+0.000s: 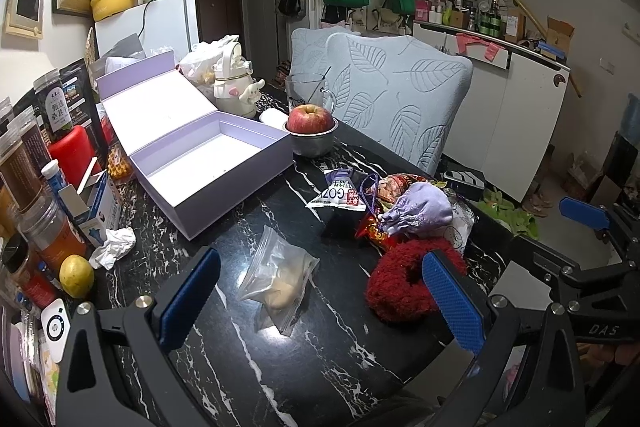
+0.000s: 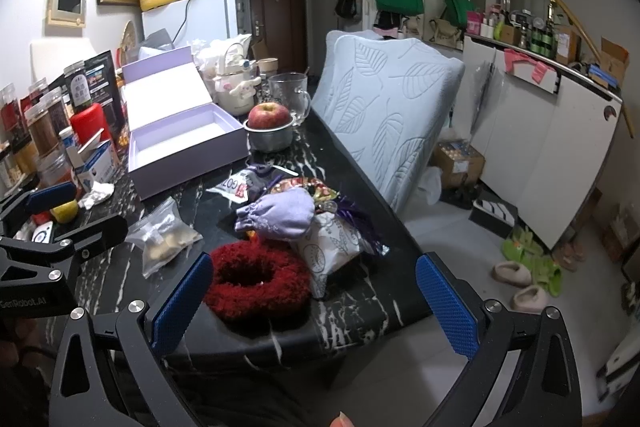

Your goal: Organize soft objects

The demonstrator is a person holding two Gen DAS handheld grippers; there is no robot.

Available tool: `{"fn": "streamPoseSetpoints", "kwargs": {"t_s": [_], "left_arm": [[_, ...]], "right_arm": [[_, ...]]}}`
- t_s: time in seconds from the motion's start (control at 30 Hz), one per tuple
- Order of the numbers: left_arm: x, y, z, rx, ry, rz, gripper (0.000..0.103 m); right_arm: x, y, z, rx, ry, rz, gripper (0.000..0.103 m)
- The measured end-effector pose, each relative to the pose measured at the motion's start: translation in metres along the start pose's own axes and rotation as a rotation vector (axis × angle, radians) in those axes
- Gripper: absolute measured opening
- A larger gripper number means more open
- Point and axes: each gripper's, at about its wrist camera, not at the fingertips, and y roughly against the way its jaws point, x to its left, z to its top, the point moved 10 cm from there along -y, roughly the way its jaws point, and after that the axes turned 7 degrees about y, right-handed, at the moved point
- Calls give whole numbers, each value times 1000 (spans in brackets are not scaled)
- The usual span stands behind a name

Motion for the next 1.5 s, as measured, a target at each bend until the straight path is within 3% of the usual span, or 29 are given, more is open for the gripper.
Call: {"fn": "streamPoseSetpoints", "kwargs": {"t_s": [0.9, 1.23, 1.5], "left_arm": [[-2, 10, 1, -9, 10, -26, 103], [-13, -7, -12, 37, 6, -54, 103], [-38, -34, -30, 124, 11, -149, 103]], "right_arm": [[-4, 15, 3, -20, -12, -1, 103], [-22, 3, -14, 13, -40, 15, 103], [-40, -12, -29, 46, -55, 14, 103]]}}
